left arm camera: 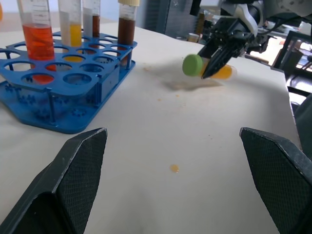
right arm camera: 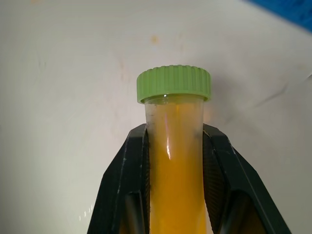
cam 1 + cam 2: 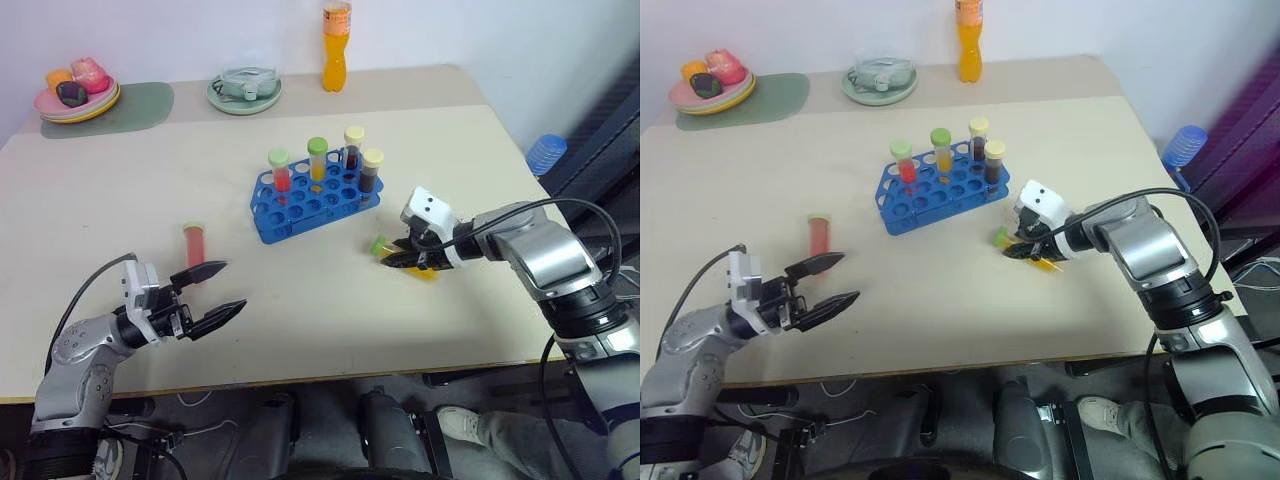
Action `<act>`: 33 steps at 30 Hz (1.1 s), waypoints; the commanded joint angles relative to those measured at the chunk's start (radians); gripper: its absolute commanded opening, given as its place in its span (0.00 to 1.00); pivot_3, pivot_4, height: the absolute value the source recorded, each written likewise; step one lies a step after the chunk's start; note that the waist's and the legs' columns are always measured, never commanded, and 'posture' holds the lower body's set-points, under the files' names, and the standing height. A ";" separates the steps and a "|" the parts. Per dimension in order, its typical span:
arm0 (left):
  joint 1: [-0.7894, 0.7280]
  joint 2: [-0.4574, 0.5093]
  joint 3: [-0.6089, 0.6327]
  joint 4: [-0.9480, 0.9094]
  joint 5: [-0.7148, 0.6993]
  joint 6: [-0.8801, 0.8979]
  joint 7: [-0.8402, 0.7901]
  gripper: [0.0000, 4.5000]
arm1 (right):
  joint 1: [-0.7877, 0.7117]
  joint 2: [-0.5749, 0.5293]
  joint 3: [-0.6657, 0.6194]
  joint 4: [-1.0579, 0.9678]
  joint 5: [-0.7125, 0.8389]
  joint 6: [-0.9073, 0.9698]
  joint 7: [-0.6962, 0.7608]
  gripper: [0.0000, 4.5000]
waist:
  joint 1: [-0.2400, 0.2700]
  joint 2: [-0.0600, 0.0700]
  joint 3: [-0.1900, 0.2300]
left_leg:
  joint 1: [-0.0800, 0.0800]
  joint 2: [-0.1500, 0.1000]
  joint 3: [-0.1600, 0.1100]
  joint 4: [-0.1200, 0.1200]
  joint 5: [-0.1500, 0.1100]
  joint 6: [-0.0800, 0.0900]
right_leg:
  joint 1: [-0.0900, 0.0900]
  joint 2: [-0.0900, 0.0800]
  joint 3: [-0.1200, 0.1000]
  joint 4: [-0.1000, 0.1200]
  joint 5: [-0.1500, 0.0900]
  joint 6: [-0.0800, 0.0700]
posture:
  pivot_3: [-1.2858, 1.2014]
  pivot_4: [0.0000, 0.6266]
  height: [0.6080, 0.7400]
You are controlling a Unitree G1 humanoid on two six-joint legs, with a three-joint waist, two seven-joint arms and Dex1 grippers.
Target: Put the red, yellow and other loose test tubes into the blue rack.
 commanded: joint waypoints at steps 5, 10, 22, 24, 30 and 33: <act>-0.014 -0.010 -0.010 -0.009 0.007 -0.026 0.000 1.00 | -0.046 -0.013 0.041 0.114 -0.071 -0.082 0.030 0.18 | 0.001 0.000 0.000 | 0.000 0.000 0.000 0.000 0.000 0.000 | 0.000 0.000 0.000 0.000 0.000 0.000 | 0.52 0.24 1.00; -0.016 -0.018 -0.011 -0.006 0.012 -0.036 0.002 1.00 | -0.047 -0.009 0.054 0.159 -0.097 -0.109 0.034 0.50 | 0.003 -0.001 0.000 | 0.000 0.000 0.000 0.001 0.000 0.000 | 0.002 0.000 -0.001 -0.001 0.000 0.000 | 0.52 0.24 1.00; -0.028 -0.030 -0.013 0.023 0.021 -0.061 -0.004 1.00 | -0.115 -0.025 0.086 0.108 -0.109 0.090 0.030 0.99 | 0.008 -0.001 0.000 | 0.000 0.000 0.000 0.001 0.000 0.001 | 0.002 0.000 -0.001 -0.002 0.001 -0.001 | 0.52 0.24 1.00; -0.032 -0.031 -0.015 0.028 0.021 -0.064 -0.006 1.00 | -0.127 -0.041 0.127 0.088 -0.148 0.131 0.017 0.99 | 0.013 -0.001 0.000 | 0.000 0.000 0.000 0.002 -0.001 0.001 | 0.002 0.000 -0.001 -0.002 0.001 -0.001 | 0.52 0.24 1.00; -0.037 -0.032 -0.017 0.049 0.021 -0.071 -0.019 1.00 | -0.165 -0.064 0.197 0.073 -0.170 0.236 0.029 0.99 | 0.029 -0.001 -0.001 | 0.000 -0.001 0.000 0.002 -0.001 0.002 | 0.003 -0.001 -0.001 -0.004 0.001 -0.001 | 0.52 0.24 1.00; -0.040 -0.033 -0.018 0.054 0.022 -0.072 -0.022 1.00 | -0.200 -0.055 0.222 0.093 -0.169 0.291 0.025 0.99 | 0.030 -0.001 -0.001 | 0.000 -0.001 0.000 0.002 -0.002 0.003 | 0.003 -0.001 -0.001 -0.005 0.001 -0.001 | 0.52 0.24 1.00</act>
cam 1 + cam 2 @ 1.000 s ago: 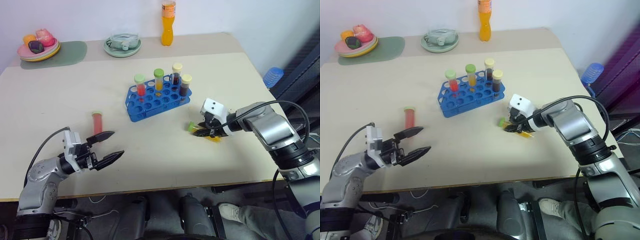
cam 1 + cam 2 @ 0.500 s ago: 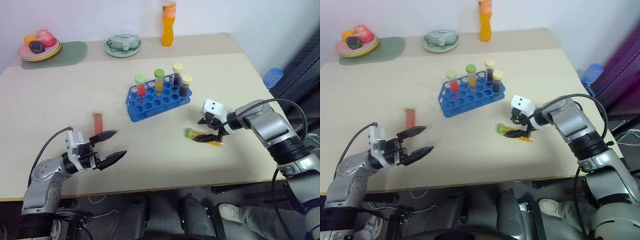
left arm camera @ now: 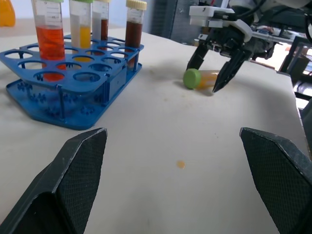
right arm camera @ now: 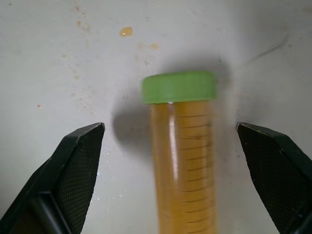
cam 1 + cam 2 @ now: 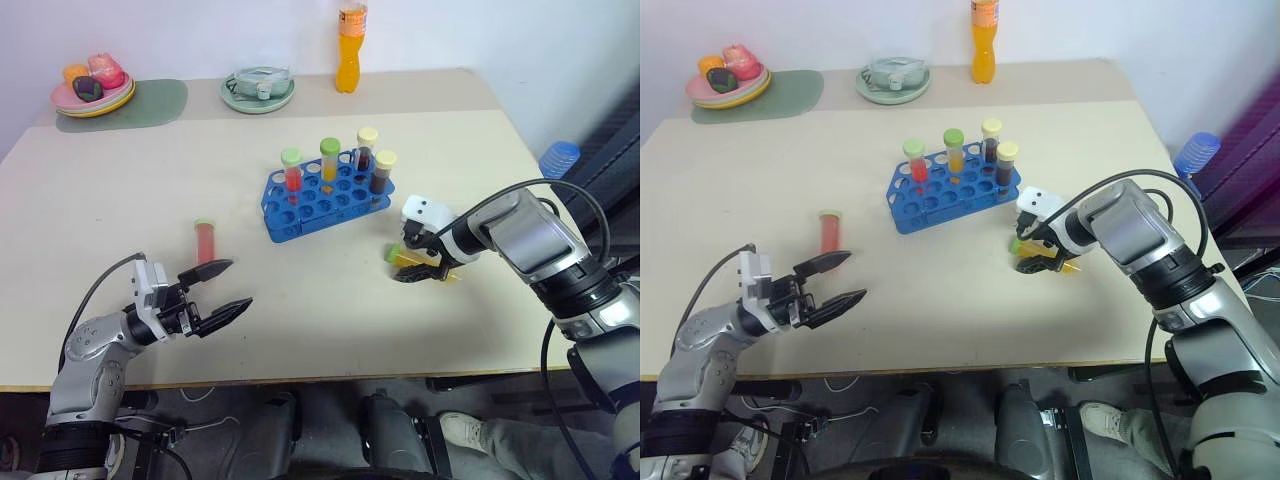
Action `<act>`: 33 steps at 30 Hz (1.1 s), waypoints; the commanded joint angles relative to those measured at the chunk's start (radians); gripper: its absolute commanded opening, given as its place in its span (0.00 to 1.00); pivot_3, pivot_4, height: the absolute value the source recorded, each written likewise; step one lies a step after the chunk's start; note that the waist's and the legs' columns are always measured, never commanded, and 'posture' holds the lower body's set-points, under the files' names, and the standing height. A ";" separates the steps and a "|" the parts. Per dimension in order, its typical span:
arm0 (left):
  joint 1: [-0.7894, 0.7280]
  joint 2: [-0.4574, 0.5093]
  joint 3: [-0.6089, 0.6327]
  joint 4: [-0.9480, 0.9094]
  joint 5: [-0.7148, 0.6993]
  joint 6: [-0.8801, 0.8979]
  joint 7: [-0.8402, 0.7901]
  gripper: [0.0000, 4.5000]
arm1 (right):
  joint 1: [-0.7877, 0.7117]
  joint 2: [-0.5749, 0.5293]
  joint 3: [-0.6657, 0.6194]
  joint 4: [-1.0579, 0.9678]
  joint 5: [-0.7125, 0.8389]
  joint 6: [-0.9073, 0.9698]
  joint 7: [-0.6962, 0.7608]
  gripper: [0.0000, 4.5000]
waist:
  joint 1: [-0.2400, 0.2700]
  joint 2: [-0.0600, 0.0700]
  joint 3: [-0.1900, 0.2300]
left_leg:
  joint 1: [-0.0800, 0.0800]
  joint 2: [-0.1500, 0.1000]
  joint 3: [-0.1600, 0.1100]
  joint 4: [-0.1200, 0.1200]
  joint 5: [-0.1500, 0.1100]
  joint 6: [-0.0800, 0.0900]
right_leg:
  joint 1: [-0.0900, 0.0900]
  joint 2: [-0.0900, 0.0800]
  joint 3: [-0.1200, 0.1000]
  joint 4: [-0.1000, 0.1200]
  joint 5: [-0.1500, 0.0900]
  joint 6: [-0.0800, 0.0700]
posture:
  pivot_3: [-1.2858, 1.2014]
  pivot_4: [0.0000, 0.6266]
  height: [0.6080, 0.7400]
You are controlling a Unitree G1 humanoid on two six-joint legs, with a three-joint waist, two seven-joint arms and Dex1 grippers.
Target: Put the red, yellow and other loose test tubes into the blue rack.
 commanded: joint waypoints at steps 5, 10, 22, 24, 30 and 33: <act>-0.002 -0.003 0.004 -0.008 0.002 -0.025 -0.007 1.00 | -0.062 -0.019 0.054 0.064 -0.040 0.092 -0.023 0.99 | -0.002 0.000 0.000 | 0.000 0.000 0.000 0.000 0.000 0.000 | 0.000 0.000 0.000 0.000 0.000 0.000 | 0.52 0.24 1.00; 0.009 -0.002 0.008 -0.010 0.001 -0.029 -0.007 1.00 | -0.085 0.005 0.061 0.130 -0.055 0.079 -0.044 0.99 | -0.002 0.000 0.000 | 0.000 0.000 0.000 0.001 0.000 0.000 | 0.001 0.000 0.000 0.000 0.000 0.000 | 0.52 0.24 1.00; 0.024 0.000 0.015 -0.003 0.001 -0.040 -0.014 1.00 | -0.111 0.063 0.054 0.199 -0.064 0.067 -0.088 0.18 | -0.004 -0.002 -0.001 | 0.000 0.000 0.000 0.001 0.000 0.000 | 0.001 0.000 0.000 0.000 0.000 0.000 | 0.52 0.24 1.00; 0.027 0.001 0.016 -0.001 0.001 -0.043 -0.015 1.00 | -0.112 0.069 0.052 0.206 -0.067 0.064 -0.093 0.18 | -0.005 -0.002 -0.001 | 0.000 0.000 0.000 0.001 0.000 0.000 | 0.001 0.000 0.000 0.000 0.000 0.000 | 0.52 0.24 1.00; 0.026 0.003 0.017 0.011 0.000 -0.054 -0.020 1.00 | -0.106 0.071 0.038 0.189 -0.066 0.053 -0.092 0.18 | -0.007 -0.002 -0.001 | 0.001 0.000 0.000 0.001 0.000 0.000 | 0.001 0.001 0.000 0.001 0.000 0.000 | 0.52 0.24 1.00; 0.022 0.003 0.018 0.023 0.002 -0.061 -0.026 1.00 | -0.093 0.070 -0.013 0.123 -0.015 0.045 -0.062 0.18 | -0.007 -0.002 -0.001 | 0.001 0.000 0.000 0.001 0.000 0.000 | 0.001 0.001 0.000 0.001 0.000 0.000 | 0.52 0.24 1.00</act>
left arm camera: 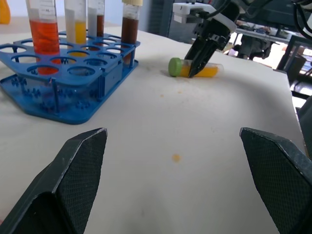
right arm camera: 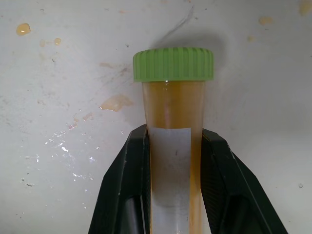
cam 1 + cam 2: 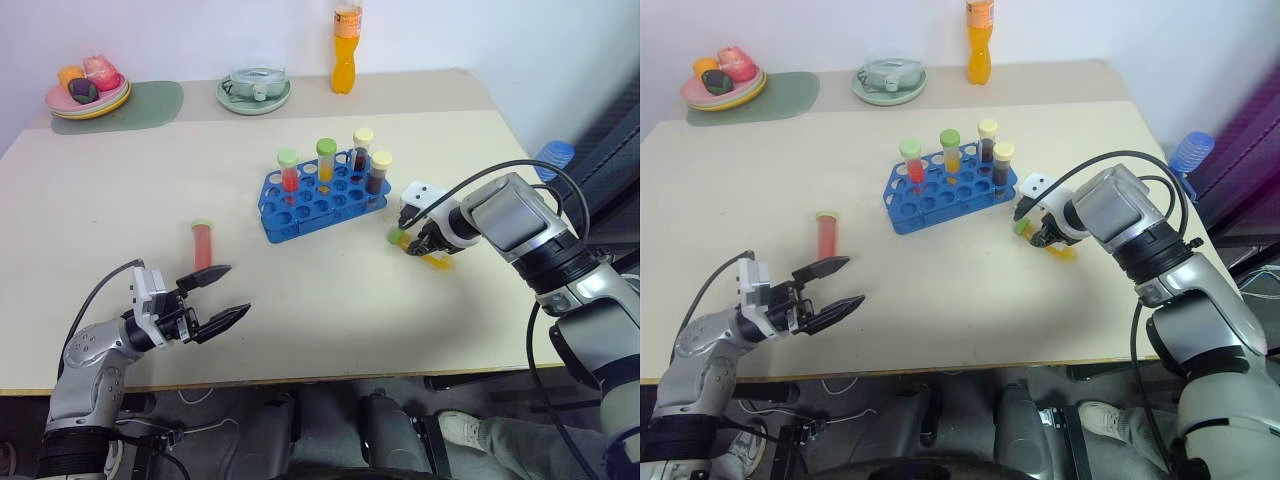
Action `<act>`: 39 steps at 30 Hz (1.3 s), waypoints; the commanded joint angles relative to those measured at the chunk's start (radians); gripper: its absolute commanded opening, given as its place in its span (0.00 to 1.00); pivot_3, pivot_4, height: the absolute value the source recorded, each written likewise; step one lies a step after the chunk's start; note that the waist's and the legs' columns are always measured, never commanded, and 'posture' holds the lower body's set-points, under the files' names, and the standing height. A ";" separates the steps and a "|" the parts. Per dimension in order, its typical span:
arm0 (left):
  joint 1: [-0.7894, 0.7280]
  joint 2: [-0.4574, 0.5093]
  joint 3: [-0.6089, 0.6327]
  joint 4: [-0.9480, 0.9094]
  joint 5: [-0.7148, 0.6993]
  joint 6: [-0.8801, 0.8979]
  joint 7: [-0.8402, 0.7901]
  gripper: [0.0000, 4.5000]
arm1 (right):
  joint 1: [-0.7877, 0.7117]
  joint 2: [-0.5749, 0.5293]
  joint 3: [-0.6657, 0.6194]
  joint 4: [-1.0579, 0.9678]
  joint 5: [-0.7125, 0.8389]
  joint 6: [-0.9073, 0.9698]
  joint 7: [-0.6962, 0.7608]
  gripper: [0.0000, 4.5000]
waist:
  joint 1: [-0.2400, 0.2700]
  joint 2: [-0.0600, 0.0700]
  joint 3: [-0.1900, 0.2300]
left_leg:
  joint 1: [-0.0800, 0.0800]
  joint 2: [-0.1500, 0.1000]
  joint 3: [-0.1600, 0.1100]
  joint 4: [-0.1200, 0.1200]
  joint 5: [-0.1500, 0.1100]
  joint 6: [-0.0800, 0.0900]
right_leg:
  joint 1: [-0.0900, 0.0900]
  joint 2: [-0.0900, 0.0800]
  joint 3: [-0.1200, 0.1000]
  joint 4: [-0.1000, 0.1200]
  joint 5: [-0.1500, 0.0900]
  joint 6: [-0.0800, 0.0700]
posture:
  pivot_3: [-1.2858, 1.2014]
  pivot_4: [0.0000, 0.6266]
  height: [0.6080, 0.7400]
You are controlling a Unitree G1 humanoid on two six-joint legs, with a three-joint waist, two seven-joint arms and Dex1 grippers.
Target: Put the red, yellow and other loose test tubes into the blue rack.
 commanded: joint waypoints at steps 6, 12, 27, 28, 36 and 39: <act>-0.024 -0.004 0.018 0.032 0.001 -0.040 -0.008 1.00 | 0.119 0.026 -0.217 -0.263 0.185 -0.067 0.056 0.18 | -0.001 0.000 0.000 | -0.001 0.000 0.000 -0.001 0.000 0.000 | -0.002 0.000 0.000 0.001 0.000 0.000 | 0.52 0.24 1.00; -0.048 0.000 0.030 0.084 -0.007 -0.056 -0.027 1.00 | 0.226 0.184 -0.423 -0.344 0.306 -0.232 -0.049 0.18 | 0.002 0.000 0.000 | -0.001 0.000 0.000 -0.001 0.000 0.000 | -0.002 0.000 0.000 0.000 0.000 0.000 | 0.52 0.24 1.00; -0.122 -0.051 0.058 0.093 -0.005 -0.073 0.057 1.00 | 0.190 0.683 -0.648 0.182 0.295 -1.179 -0.440 0.18 | -0.005 0.000 0.000 | 0.000 0.000 0.000 -0.001 0.002 -0.003 | -0.002 0.001 0.000 0.002 0.000 0.000 | 0.52 0.24 1.00; -0.130 -0.062 0.053 0.090 0.008 -0.084 0.076 1.00 | 0.167 0.698 -0.665 0.255 0.292 -1.240 -0.457 0.18 | -0.006 0.000 0.000 | 0.000 0.000 0.000 -0.001 0.004 -0.006 | -0.002 0.001 0.000 0.002 0.000 0.000 | 0.52 0.24 1.00; -0.165 -0.086 0.042 0.063 0.042 -0.093 0.159 1.00 | 0.079 0.722 -0.703 0.561 0.259 -1.507 -0.480 0.18 | -0.031 0.000 0.000 | 0.000 0.001 0.000 -0.002 0.005 -0.007 | -0.002 0.002 0.000 0.004 0.000 0.000 | 0.52 0.24 1.00; -0.173 -0.072 0.044 0.036 0.032 -0.061 0.174 1.00 | 0.081 0.724 -0.699 0.614 0.251 -1.551 -0.470 0.18 | -0.039 0.000 0.000 | 0.000 0.002 0.000 -0.002 0.005 -0.008 | -0.003 0.004 0.001 0.004 0.000 0.000 | 0.52 0.24 1.00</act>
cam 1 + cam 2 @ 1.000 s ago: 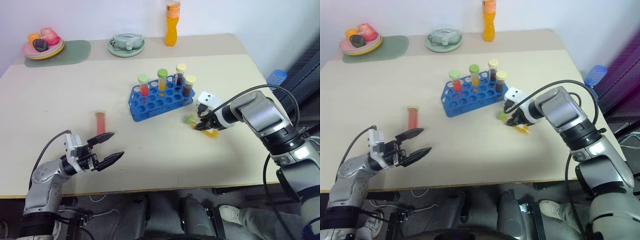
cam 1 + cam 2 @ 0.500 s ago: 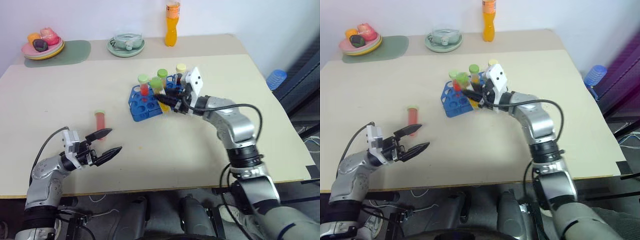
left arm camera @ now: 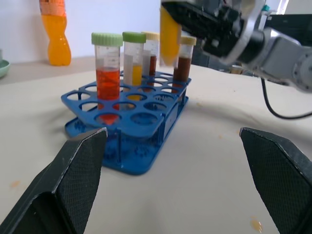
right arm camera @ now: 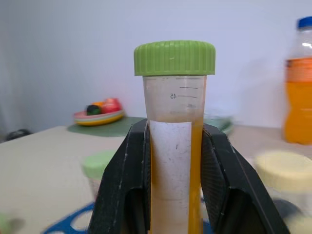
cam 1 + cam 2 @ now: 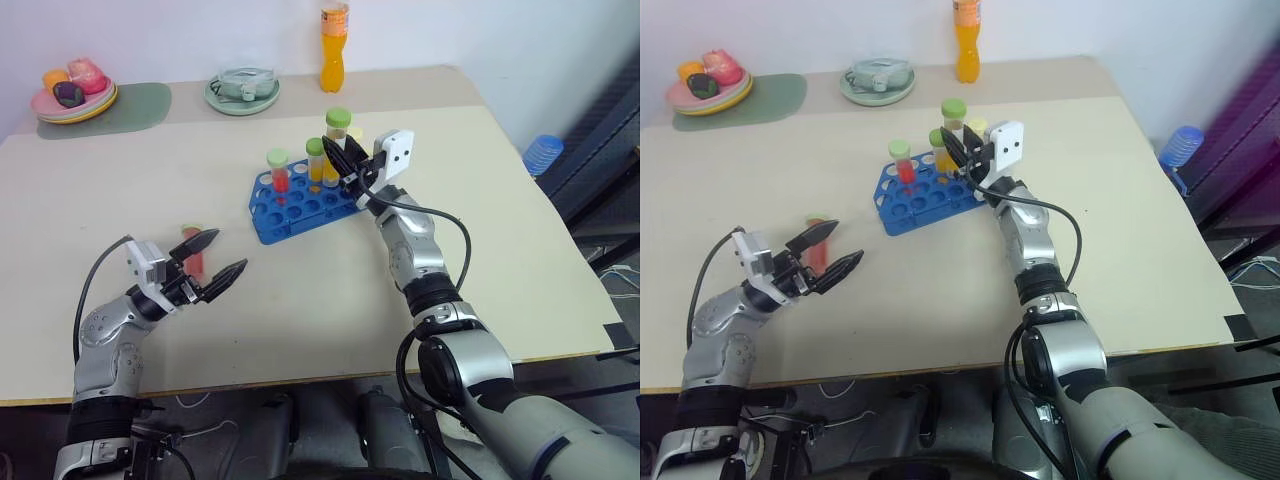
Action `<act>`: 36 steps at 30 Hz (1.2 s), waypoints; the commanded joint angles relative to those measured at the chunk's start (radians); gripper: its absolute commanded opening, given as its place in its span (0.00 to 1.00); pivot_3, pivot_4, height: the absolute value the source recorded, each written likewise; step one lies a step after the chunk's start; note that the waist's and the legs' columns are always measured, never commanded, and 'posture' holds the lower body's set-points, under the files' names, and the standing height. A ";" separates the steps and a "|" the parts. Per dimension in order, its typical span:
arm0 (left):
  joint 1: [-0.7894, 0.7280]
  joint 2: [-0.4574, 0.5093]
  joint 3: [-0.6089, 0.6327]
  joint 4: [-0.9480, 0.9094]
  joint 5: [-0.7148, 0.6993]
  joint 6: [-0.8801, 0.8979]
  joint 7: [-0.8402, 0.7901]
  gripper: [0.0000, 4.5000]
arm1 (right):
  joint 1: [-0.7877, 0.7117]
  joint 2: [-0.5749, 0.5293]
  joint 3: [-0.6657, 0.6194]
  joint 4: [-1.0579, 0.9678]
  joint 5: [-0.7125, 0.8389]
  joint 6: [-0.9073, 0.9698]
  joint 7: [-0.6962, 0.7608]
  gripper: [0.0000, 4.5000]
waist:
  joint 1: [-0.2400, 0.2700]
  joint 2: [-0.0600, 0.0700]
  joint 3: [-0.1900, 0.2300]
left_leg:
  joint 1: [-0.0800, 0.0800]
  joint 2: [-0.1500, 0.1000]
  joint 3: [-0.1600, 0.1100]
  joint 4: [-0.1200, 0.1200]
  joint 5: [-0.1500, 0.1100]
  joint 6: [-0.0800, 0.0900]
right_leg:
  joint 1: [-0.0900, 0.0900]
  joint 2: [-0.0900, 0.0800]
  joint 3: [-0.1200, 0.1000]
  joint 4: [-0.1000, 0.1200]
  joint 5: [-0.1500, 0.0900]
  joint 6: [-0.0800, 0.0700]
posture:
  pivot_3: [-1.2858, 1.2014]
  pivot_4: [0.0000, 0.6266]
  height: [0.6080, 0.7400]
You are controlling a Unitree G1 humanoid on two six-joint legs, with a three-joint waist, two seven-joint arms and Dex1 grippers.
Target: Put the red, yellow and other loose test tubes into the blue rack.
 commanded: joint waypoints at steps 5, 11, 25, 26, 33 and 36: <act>-0.025 0.045 -0.001 -0.095 -0.017 0.081 0.022 1.00 | -0.029 0.018 0.003 0.073 -0.020 -0.106 0.012 0.18 | -0.015 0.000 0.000 | 0.000 0.000 0.000 0.000 0.000 0.000 | -0.001 0.000 0.000 0.001 0.000 0.000 | 0.52 0.24 1.00; -0.026 0.072 -0.017 -0.138 -0.017 0.167 0.048 1.00 | -0.042 0.031 0.003 0.129 -0.039 -0.136 -0.001 0.18 | -0.016 0.000 0.000 | 0.000 0.001 0.000 0.000 0.001 -0.001 | -0.001 0.001 0.001 0.002 0.000 0.000 | 0.52 0.24 1.00; -0.098 0.097 -0.032 -0.334 -0.051 0.426 0.225 1.00 | -0.044 0.051 0.006 0.210 -0.081 -0.184 -0.020 0.18 | -0.017 0.000 0.000 | 0.000 0.001 0.000 0.000 0.002 -0.003 | -0.001 0.001 0.001 0.003 0.000 0.000 | 0.52 0.24 1.00; -0.100 0.098 -0.031 -0.346 -0.053 0.437 0.232 1.00 | -0.040 0.048 0.005 0.216 -0.084 -0.188 -0.022 0.18 | -0.016 0.000 0.000 | 0.000 0.001 0.000 0.000 0.002 -0.003 | -0.001 0.001 0.001 0.003 0.000 0.000 | 0.52 0.24 1.00; -0.096 0.101 -0.021 -0.394 -0.071 0.481 0.261 1.00 | -0.019 0.031 0.007 0.248 -0.109 -0.211 -0.042 0.18 | -0.015 0.000 0.000 | 0.000 0.001 0.000 0.000 0.002 -0.003 | -0.001 0.001 0.001 0.003 0.000 0.000 | 0.52 0.24 1.00; -0.092 0.103 -0.019 -0.395 -0.073 0.482 0.260 1.00 | -0.018 0.032 0.000 0.255 -0.107 -0.212 -0.035 0.18 | -0.015 0.000 0.000 | 0.000 0.001 0.000 0.000 0.002 -0.004 | -0.001 0.001 0.001 0.003 0.000 0.000 | 0.52 0.24 1.00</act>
